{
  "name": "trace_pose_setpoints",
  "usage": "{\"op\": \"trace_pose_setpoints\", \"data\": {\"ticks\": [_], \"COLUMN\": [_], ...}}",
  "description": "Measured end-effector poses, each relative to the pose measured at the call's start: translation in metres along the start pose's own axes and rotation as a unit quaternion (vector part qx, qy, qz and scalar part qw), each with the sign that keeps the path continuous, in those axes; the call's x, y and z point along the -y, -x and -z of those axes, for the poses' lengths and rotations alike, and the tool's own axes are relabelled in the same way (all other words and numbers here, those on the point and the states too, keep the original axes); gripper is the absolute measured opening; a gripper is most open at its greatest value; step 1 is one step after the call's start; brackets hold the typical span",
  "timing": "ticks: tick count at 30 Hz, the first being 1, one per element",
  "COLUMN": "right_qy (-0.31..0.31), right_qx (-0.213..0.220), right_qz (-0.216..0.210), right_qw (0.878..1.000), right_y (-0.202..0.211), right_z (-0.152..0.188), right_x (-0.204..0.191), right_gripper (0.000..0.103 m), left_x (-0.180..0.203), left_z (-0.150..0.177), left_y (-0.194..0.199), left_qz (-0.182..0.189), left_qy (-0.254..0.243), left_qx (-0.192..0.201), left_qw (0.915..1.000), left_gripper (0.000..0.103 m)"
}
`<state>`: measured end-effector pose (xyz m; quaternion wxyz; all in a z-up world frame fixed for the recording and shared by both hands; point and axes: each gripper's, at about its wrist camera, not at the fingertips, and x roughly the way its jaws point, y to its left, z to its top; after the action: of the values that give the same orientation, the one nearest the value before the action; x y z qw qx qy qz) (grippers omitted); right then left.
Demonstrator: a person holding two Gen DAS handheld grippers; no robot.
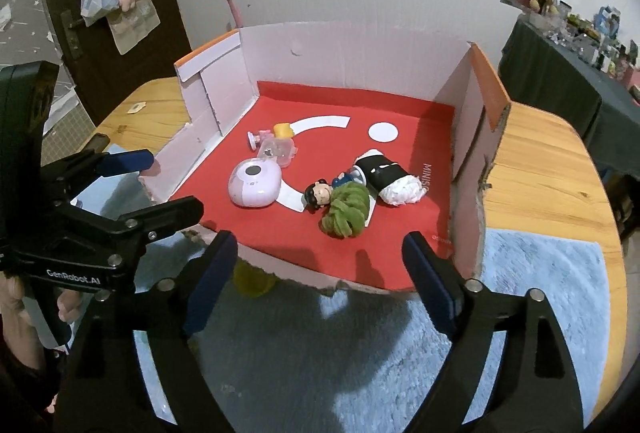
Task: Organize objects
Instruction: 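Withdraw both tools from the box toward the yellow lid and clothespin on the rug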
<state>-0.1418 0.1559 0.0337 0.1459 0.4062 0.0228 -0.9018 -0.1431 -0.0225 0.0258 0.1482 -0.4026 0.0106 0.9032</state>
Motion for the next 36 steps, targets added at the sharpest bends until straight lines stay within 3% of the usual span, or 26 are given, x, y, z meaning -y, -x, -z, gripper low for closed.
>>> {"op": "trace_pose_setpoints", "data": {"ticks": [5,16,36], "right_qy": [0.000,0.001,0.019], "right_qx": [0.007,0.013,0.011], "right_qz": [-0.001,-0.005,-0.004], "right_qw": [1.000,1.000,1.000], "right_y": [0.010,0.023,0.042], "right_z": [0.005,0.015,0.047], "right_x": [-0.002,-0.009,-0.030], "right_gripper": [0.092,0.096,0.097], "left_x": [0.002,0.005,0.015], "left_z": [0.006,0.019,0.044], "left_y": [0.005,0.011,0.026], "left_qz": [0.000,-0.001,0.001], "left_qy": [-0.003,0.001,0.001], "left_qx": [-0.003,-0.013,-0.019], "left_qw": [1.0000,0.9999,0.9998], "left_gripper": [0.103,0.103,0.103]}}
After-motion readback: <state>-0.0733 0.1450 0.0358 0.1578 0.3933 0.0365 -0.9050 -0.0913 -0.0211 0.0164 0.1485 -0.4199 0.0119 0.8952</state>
